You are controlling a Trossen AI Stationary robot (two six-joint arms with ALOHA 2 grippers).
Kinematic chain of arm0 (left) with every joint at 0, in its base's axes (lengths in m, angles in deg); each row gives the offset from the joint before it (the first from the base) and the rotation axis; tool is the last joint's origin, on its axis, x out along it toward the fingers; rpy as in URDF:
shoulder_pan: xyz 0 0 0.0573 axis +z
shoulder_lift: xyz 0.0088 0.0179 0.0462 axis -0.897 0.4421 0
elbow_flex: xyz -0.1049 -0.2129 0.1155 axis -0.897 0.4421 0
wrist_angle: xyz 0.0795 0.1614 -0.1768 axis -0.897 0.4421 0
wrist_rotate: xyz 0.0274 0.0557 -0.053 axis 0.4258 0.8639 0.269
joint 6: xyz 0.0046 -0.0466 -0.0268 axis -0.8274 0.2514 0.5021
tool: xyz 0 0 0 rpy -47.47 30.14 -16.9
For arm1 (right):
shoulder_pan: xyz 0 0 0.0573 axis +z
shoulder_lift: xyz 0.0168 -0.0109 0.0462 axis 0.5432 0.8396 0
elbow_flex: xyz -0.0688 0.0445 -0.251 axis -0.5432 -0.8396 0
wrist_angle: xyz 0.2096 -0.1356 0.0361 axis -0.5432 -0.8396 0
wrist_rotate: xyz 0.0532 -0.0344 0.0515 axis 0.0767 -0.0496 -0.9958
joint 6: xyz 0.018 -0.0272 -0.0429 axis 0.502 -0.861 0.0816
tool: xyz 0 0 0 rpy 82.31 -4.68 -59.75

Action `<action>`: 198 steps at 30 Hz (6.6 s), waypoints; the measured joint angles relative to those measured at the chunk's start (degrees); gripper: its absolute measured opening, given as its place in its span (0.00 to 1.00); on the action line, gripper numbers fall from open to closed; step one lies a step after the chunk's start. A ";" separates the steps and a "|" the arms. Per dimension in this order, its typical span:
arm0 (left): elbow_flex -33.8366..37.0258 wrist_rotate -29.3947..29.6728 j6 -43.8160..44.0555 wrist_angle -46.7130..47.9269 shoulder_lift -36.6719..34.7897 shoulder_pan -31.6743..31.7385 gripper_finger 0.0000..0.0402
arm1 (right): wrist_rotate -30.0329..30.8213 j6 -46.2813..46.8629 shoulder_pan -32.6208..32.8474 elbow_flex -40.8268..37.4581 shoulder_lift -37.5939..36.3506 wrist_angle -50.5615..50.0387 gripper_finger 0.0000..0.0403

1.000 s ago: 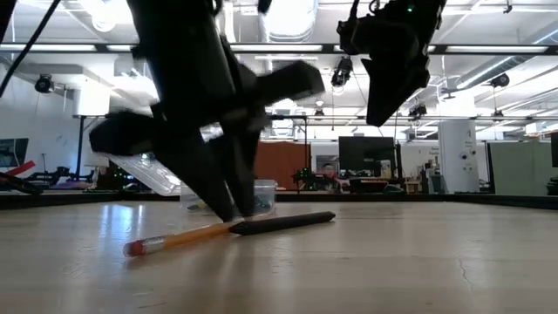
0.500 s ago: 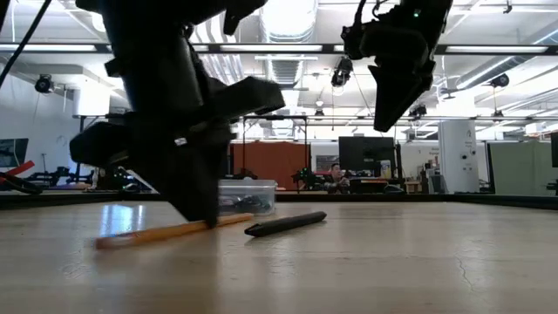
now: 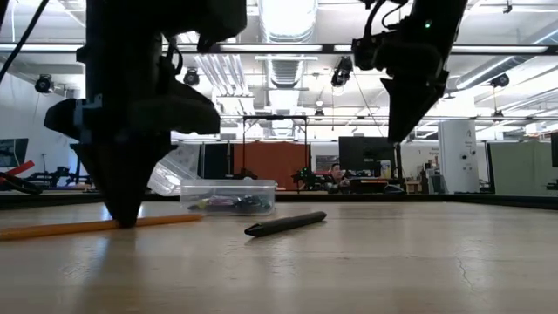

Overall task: Pick & place school supplies into a supply box
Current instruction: Put the orange pencil into the transparent supply box, then put the black pen into the transparent supply box, then close the transparent supply box

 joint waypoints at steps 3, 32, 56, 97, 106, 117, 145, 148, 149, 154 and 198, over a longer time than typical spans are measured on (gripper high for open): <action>-1.72 -0.82 -0.41 -1.46 -1.63 -0.27 0.01 | -0.02 0.36 0.45 0.00 -0.41 0.09 0.36; 5.25 12.50 -13.56 -14.15 -25.15 24.71 0.00 | 11.61 19.85 5.06 -1.88 -15.68 0.20 0.36; -2.33 10.95 -16.98 -15.99 -25.01 3.71 0.00 | -6.73 -29.38 13.62 -9.08 -4.18 24.78 0.36; -1.40 25.21 4.84 -15.87 -25.01 -12.77 0.00 | -24.44 -58.90 -0.28 19.41 31.82 8.19 0.13; -1.40 25.22 3.28 -14.04 -25.44 -12.77 0.00 | -39.76 -42.94 -0.21 17.73 26.43 2.61 0.05; -1.40 30.12 5.45 -11.54 -27.07 -13.39 0.00 | -24.26 6.31 -8.55 8.95 9.17 35.02 0.05; -1.40 33.64 5.68 -7.98 -31.24 -13.49 0.00 | -19.12 13.49 -16.61 14.03 27.54 39.67 0.13; -1.40 33.62 5.69 -7.42 -31.24 -13.49 0.00 | -17.58 11.63 -16.55 13.94 27.45 38.30 0.15; -1.40 33.60 5.67 -6.75 -31.24 -13.49 0.00 | -17.57 11.37 -16.60 13.91 27.41 38.07 0.15; -1.40 33.60 5.69 -5.20 -31.24 -13.49 0.00 | -17.40 8.78 -16.59 15.04 27.36 37.64 0.19; -1.33 33.56 10.12 -1.75 -31.47 -13.51 0.00 | -16.51 -21.59 -9.69 22.26 20.31 10.36 0.27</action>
